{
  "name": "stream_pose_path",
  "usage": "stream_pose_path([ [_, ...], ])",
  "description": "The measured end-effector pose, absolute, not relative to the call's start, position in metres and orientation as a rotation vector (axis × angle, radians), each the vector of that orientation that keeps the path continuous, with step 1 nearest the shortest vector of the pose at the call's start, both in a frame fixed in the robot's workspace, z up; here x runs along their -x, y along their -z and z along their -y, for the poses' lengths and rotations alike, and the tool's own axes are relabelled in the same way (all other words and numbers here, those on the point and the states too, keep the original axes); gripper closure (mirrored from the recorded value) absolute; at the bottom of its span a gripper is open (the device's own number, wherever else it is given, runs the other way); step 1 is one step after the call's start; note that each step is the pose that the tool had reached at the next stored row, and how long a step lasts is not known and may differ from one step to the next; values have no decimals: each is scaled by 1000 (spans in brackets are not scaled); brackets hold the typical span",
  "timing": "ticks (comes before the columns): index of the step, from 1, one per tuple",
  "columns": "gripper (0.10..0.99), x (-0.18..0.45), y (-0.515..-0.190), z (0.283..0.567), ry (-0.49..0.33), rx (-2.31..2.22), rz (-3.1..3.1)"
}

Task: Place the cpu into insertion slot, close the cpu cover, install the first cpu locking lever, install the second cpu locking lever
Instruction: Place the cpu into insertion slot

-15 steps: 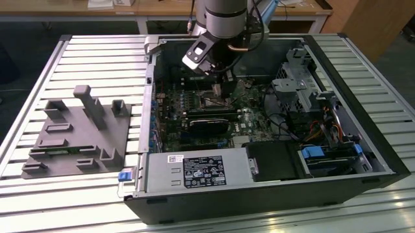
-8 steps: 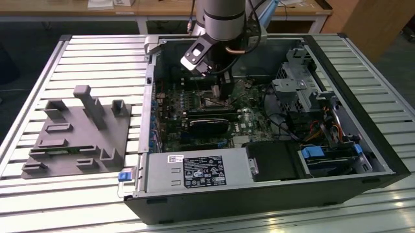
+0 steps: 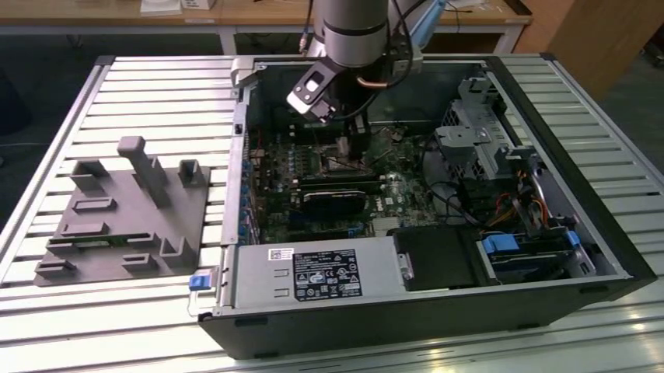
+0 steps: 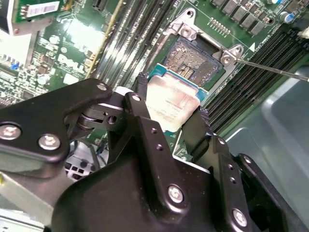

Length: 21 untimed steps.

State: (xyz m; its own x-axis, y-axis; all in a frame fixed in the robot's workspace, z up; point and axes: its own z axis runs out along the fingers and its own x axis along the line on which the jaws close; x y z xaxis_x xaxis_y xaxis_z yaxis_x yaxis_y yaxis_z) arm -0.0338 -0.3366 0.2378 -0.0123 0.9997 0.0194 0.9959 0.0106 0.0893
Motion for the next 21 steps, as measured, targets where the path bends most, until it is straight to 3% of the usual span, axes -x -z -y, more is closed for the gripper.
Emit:
stream_pose_path([
  [21, 545, 45, -214, 331, -118, -2160, -2212],
])
